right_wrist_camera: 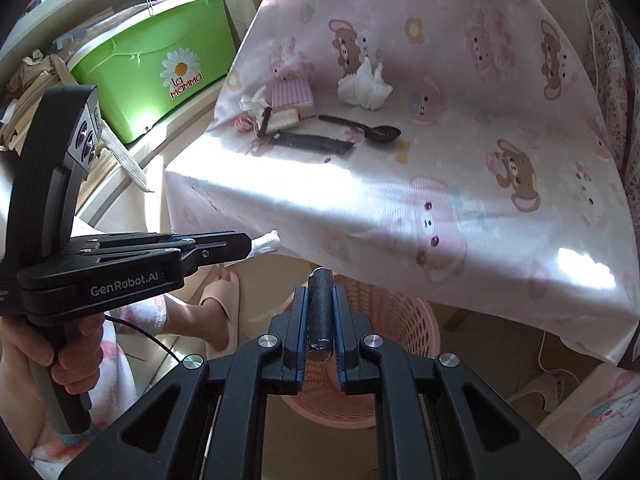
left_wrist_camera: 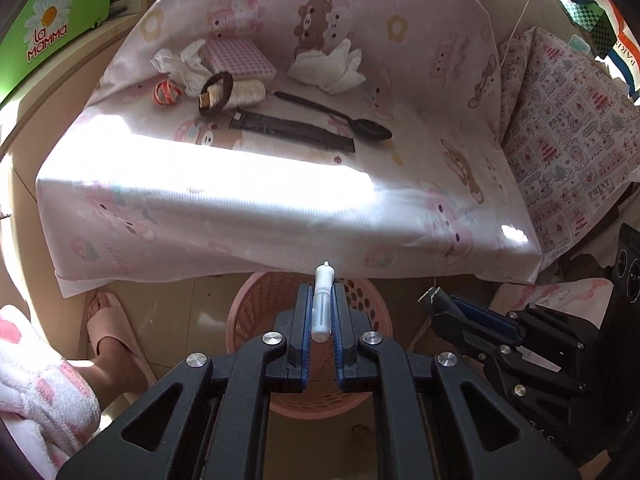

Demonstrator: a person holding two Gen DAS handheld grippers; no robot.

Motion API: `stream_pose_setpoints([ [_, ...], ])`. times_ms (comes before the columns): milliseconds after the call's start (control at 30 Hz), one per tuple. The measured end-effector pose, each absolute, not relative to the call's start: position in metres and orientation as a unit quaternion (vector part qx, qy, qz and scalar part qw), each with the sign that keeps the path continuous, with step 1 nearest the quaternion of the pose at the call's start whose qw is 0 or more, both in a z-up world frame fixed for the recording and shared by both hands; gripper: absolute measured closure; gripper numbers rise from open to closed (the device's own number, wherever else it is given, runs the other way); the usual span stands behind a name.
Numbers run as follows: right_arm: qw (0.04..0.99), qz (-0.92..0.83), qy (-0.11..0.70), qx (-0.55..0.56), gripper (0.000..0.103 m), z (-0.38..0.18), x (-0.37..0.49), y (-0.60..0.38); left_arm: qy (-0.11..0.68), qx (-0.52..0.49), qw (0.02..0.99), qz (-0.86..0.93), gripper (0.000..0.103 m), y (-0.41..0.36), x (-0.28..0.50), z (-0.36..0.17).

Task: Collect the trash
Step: 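Lower both grippers over the pink basket and open them to drop items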

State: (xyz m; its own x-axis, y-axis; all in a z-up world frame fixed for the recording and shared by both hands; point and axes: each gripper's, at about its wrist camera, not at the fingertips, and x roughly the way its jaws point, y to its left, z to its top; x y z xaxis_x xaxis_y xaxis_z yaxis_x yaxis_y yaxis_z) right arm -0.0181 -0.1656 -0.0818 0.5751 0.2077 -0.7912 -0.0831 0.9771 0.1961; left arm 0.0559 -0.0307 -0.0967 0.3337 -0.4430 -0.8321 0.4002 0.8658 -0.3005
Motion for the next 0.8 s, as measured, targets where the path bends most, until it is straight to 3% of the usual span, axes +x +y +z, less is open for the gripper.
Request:
stream_pose_setpoints([
  [533, 0.826, 0.025, 0.561, 0.036, 0.09, -0.19, 0.015, -0.157, 0.615, 0.023, 0.764, -0.194, 0.095, -0.047, 0.075, -0.192],
  [800, 0.816, 0.022, 0.578, 0.025, 0.09, -0.212, 0.018, -0.158, 0.646, 0.039, 0.744, -0.167, 0.094, -0.048, 0.083, -0.229],
])
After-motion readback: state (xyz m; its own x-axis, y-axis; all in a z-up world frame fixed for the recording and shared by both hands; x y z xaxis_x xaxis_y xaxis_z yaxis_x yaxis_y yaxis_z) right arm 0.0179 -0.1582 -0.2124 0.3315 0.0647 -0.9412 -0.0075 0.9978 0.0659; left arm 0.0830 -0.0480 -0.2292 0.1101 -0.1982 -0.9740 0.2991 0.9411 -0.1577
